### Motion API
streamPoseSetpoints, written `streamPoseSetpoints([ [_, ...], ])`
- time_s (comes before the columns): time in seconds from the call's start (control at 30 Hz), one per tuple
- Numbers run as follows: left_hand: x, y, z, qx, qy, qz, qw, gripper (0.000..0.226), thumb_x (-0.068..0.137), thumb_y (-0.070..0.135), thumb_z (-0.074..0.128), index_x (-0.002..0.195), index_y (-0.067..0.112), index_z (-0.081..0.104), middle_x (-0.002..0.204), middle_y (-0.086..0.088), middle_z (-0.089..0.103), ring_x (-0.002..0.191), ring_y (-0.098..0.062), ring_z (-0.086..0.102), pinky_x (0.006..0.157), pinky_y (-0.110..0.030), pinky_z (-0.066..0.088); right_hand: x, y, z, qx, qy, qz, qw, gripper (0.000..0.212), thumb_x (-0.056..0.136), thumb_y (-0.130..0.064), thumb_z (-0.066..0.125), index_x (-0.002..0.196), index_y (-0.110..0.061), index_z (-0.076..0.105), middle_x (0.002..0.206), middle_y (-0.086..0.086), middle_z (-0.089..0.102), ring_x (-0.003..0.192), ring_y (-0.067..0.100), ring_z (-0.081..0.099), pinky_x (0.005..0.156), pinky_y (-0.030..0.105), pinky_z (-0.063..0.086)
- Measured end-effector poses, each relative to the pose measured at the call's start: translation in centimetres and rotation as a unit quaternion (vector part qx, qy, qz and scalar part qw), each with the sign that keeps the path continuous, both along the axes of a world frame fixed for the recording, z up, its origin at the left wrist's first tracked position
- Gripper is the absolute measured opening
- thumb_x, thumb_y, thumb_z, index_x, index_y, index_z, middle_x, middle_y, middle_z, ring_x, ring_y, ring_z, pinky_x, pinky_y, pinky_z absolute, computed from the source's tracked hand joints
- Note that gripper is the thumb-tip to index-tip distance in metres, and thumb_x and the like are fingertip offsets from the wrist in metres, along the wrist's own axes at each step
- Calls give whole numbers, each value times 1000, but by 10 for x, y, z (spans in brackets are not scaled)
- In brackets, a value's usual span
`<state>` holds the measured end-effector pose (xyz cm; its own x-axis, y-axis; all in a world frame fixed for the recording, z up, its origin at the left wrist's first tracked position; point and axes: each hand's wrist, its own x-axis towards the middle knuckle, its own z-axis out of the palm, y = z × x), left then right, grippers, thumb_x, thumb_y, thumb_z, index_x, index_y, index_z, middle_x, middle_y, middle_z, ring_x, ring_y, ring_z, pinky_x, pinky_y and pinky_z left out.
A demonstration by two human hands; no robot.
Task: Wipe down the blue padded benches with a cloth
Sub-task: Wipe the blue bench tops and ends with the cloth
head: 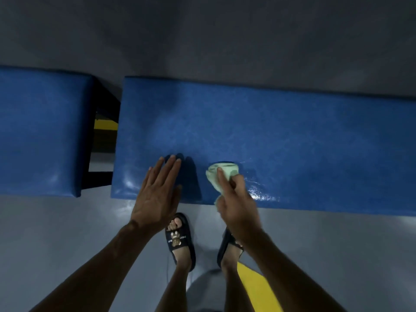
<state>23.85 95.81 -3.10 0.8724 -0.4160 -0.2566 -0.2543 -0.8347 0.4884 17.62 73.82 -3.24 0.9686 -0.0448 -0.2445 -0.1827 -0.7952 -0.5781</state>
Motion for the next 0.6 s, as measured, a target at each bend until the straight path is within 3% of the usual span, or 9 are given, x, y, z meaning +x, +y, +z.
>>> streamPoseSetpoints([
  [0.07, 4, 5, 0, -7, -3, -3, 1000, 61, 102, 39, 30, 156, 13, 24, 164, -5, 19, 154, -24, 8, 120, -56, 21, -5, -40, 3, -58, 17, -15, 998, 65, 88, -22, 49, 152, -29, 34, 126, 7, 40, 90, 28, 58, 76, 36, 55],
  [0.2, 10, 12, -3, -21, -5, -18, 1000, 60, 103, 41, 26, 156, 13, 23, 165, -5, 17, 154, -23, 6, 122, -55, 17, -25, -102, 9, -123, 10, -168, 978, 56, 86, -23, 53, 142, -23, 48, 113, 7, 37, 76, 36, 58, 70, 32, 49],
  [0.27, 12, 15, -6, -22, -2, -22, 1000, 60, 103, 41, 26, 156, 14, 23, 165, -4, 16, 154, -21, 4, 122, -54, 15, -27, -88, 4, -108, 11, -228, 968, 58, 89, -17, 57, 145, -21, 46, 115, 7, 34, 77, 35, 56, 73, 31, 46],
  [0.37, 13, 19, -7, -16, 1, -26, 1000, 59, 103, 40, 26, 156, 15, 24, 165, -3, 17, 154, -20, 3, 123, -53, 15, -16, -15, -8, -28, -20, -270, 962, 65, 89, -13, 58, 150, -22, 40, 120, -4, 28, 84, 20, 52, 79, 20, 41],
  [0.47, 13, 24, -7, -14, 0, -37, 999, 59, 103, 40, 26, 156, 14, 24, 165, -3, 17, 154, -21, 5, 122, -53, 16, 4, 68, -4, 26, -10, -213, 977, 67, 94, -18, 49, 156, -26, 24, 130, 0, 29, 95, 11, 51, 78, 19, 49],
  [0.6, 17, 30, -6, -7, -9, -38, 999, 60, 103, 40, 25, 156, 14, 25, 165, -4, 16, 154, -22, 4, 123, -50, 13, 16, 89, 1, 6, -7, -77, 997, 64, 95, -17, 47, 155, -20, 25, 133, 12, 36, 97, 20, 56, 77, 31, 59],
])
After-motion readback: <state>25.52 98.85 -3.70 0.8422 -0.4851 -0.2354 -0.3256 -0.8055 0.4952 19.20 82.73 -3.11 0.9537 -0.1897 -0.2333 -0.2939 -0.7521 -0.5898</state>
